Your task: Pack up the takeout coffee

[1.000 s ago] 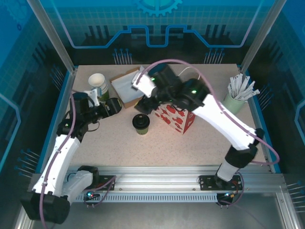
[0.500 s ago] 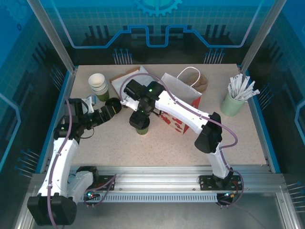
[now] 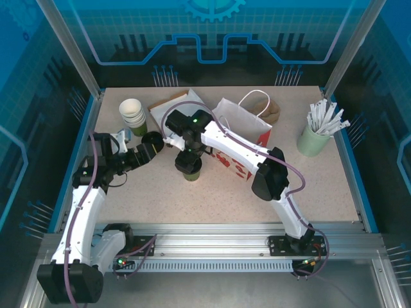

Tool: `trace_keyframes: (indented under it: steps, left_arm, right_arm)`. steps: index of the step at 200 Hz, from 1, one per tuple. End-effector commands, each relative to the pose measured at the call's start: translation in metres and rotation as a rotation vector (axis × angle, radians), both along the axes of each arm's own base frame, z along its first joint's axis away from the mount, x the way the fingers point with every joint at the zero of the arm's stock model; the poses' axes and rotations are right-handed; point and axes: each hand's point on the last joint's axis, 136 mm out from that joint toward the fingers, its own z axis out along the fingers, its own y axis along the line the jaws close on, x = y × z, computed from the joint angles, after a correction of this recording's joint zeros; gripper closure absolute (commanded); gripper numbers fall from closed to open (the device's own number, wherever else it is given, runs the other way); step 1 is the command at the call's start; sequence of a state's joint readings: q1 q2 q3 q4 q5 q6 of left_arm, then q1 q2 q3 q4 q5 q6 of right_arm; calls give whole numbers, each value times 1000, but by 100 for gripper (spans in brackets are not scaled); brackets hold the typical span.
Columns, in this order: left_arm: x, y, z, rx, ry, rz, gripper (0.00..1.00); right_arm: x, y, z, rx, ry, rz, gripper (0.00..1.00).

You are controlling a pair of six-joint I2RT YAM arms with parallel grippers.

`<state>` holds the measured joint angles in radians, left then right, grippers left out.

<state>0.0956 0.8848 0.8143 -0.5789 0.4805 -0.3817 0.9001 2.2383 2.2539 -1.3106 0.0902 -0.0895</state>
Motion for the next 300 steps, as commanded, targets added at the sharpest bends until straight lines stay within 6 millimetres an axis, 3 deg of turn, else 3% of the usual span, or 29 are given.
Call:
trace_keyframes:
  steps: [1, 128, 210, 300]
  left_arm:
    - [-3, -3, 1, 0, -24, -35, 23]
    - [-2, -5, 1, -6, -29, -45, 24]
    - [-2, -6, 2, -18, -32, -48, 24]
    - [-2, -7, 3, -20, -35, -51, 24]
  right_arm:
    - [5, -4, -1, -14, 10, -6, 15]
    - [6, 1, -8, -10, 38, 4, 20]
    - [6, 3, 16, 57, 22, -14, 17]
    - [1, 2, -1, 19, 47, -9, 14]
